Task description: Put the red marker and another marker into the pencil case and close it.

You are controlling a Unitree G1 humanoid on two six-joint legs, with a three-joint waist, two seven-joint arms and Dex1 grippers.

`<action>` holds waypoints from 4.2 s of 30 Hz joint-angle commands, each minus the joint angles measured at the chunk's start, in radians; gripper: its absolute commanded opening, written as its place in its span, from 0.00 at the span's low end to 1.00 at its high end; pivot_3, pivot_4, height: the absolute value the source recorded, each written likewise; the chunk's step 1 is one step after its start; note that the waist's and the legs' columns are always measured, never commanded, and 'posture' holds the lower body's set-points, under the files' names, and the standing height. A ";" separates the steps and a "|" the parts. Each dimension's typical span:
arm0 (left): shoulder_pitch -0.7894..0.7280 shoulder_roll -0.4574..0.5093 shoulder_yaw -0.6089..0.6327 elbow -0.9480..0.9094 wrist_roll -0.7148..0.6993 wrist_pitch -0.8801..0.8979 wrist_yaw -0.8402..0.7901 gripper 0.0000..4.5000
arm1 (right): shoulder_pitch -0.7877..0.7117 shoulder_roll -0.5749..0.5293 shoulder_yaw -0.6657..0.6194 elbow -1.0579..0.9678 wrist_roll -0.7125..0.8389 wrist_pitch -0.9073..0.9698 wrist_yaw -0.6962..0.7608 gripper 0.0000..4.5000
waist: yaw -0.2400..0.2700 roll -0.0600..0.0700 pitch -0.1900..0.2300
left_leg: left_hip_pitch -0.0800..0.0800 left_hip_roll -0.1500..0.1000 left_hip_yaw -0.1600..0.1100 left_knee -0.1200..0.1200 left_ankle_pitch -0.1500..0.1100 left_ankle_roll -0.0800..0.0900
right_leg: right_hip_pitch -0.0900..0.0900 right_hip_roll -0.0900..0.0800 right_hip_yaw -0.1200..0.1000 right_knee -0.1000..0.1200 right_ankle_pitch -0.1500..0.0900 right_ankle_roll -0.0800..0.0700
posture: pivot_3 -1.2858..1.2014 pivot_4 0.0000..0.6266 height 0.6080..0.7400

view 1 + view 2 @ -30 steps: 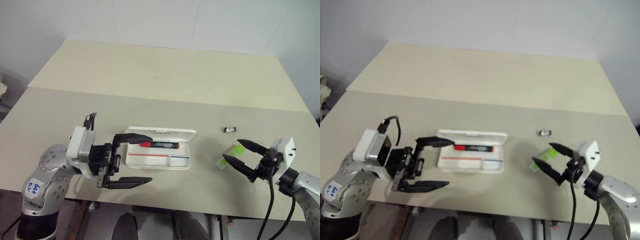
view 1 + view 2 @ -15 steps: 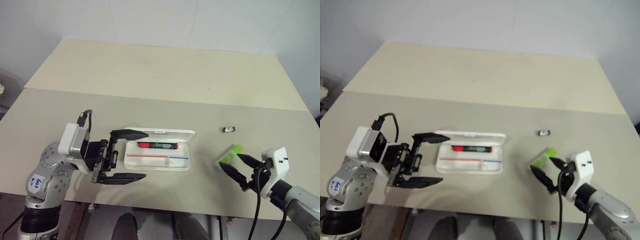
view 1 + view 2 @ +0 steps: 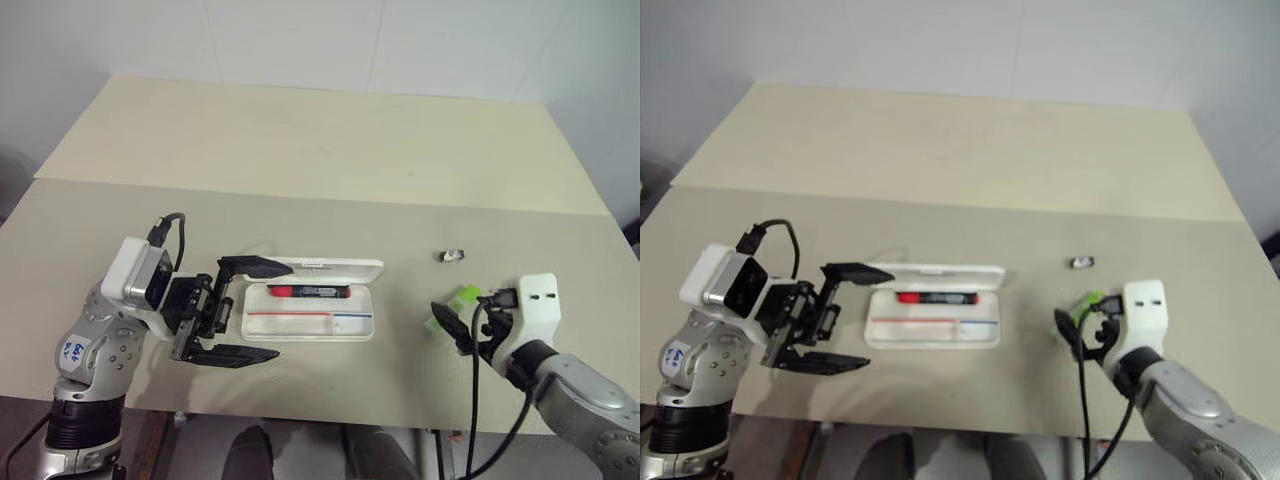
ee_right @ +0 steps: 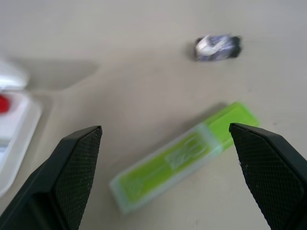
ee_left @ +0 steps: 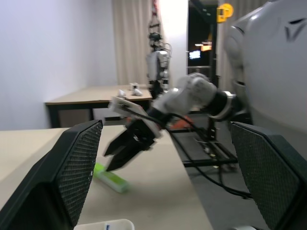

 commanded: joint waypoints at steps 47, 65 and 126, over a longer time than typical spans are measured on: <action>0.067 0.045 0.087 -0.042 -0.011 -0.097 0.014 1.00 | -0.295 0.178 -0.018 0.212 0.074 0.376 -0.485 0.24 | -0.011 -0.006 -0.005 | -0.009 0.001 0.000 -0.006 0.004 -0.005 | -0.014 0.000 -0.002 0.006 -0.002 -0.004 | 0.52 0.24 1.00; 0.084 0.030 0.101 -0.030 -0.013 -0.120 0.052 1.00 | -0.557 -0.171 0.041 0.177 0.204 0.171 0.228 0.24 | -0.020 -0.003 -0.003 | -0.010 0.003 0.003 -0.011 0.005 -0.005 | -0.016 0.001 -0.002 0.003 -0.002 -0.004 | 0.52 0.24 1.00; 0.454 0.209 0.550 0.012 -0.165 -0.054 -0.041 1.00 | -0.913 -0.013 0.934 0.430 -0.697 -0.224 1.161 0.24 | -0.055 -0.001 -0.001 | -0.008 0.007 0.000 -0.001 0.005 -0.005 | -0.019 0.004 -0.006 0.020 -0.005 -0.010 | 0.52 0.24 1.00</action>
